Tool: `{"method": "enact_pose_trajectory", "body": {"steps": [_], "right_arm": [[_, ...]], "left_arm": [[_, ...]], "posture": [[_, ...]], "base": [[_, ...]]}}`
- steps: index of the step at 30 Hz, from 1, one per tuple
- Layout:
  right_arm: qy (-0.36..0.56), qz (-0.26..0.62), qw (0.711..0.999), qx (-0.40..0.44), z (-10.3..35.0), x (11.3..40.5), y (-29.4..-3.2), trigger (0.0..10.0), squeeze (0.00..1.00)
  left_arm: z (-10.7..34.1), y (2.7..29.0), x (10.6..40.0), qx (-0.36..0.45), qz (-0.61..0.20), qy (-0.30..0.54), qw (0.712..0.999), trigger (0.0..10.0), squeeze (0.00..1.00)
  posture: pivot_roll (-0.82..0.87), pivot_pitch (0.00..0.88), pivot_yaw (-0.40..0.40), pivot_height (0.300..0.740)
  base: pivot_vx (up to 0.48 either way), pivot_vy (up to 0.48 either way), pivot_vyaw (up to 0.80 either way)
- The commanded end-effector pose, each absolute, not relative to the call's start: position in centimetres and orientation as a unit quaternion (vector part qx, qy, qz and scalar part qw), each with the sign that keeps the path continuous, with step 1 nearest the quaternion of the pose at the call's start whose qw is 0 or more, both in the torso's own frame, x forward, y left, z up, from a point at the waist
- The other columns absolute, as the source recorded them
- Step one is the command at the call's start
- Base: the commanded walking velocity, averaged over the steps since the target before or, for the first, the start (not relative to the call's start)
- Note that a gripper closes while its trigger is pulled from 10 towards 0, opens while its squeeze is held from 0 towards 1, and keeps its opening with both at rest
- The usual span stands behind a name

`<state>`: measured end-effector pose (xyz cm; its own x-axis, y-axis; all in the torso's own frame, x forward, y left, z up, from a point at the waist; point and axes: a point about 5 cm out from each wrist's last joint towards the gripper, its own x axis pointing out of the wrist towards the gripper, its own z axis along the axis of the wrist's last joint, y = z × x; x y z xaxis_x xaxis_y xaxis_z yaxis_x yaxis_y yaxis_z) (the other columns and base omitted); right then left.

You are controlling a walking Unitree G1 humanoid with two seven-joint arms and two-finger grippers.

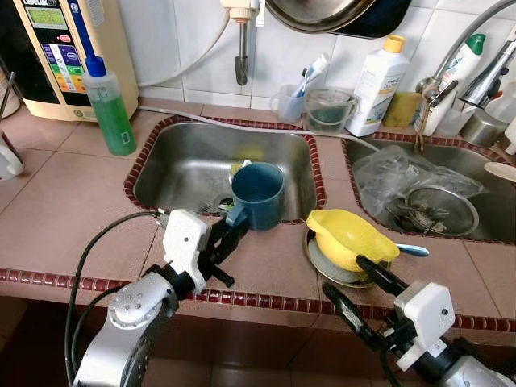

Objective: Kitchen organization

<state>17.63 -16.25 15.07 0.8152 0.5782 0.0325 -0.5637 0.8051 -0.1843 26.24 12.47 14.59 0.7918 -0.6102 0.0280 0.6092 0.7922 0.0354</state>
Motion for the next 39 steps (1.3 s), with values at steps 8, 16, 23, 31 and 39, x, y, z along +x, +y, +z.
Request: {"method": "enact_pose_trajectory", "body": {"steps": [8,16,23,31,39], "right_arm": [[-0.093,0.281,0.952,-0.085,18.1,18.7,-16.1,10.0,0.0],[-0.092,0.256,0.959,-0.074,19.0,20.1,-16.8,10.0,0.0],[-0.08,0.257,0.961,-0.066,19.0,20.7,-17.2,10.0,0.0],[-0.061,0.267,0.96,-0.063,19.1,20.4,-16.8,10.0,0.0],[-0.051,0.277,0.958,-0.058,19.6,19.9,-16.6,10.0,0.0]], "left_arm": [[15.3,12.9,27.8,0.038,-0.337,-0.039,0.94,10.0,0.0],[16.0,13.3,30.6,0.06,-0.355,-0.048,0.932,10.0,0.0],[15.9,13.3,33.0,0.075,-0.361,-0.039,0.929,10.0,0.0],[16.3,13.3,34.7,0.08,-0.362,-0.042,0.928,10.0,0.0],[16.6,13.6,35.8,0.091,-0.363,-0.04,0.926,10.0,0.0]], "posture": [[-0.14,0.026,-0.029,0.74],[-0.15,0.014,-0.006,0.74],[-0.16,0.005,0.007,0.74],[-0.17,0.019,0.015,0.74],[-0.18,0.084,0.029,0.74]], "base": [[0.0,0.0,0.0],[0.0,0.0,0.0],[0.0,0.0,0.0],[0.0,0.0,0.0],[0.0,0.0,0.0]]}}
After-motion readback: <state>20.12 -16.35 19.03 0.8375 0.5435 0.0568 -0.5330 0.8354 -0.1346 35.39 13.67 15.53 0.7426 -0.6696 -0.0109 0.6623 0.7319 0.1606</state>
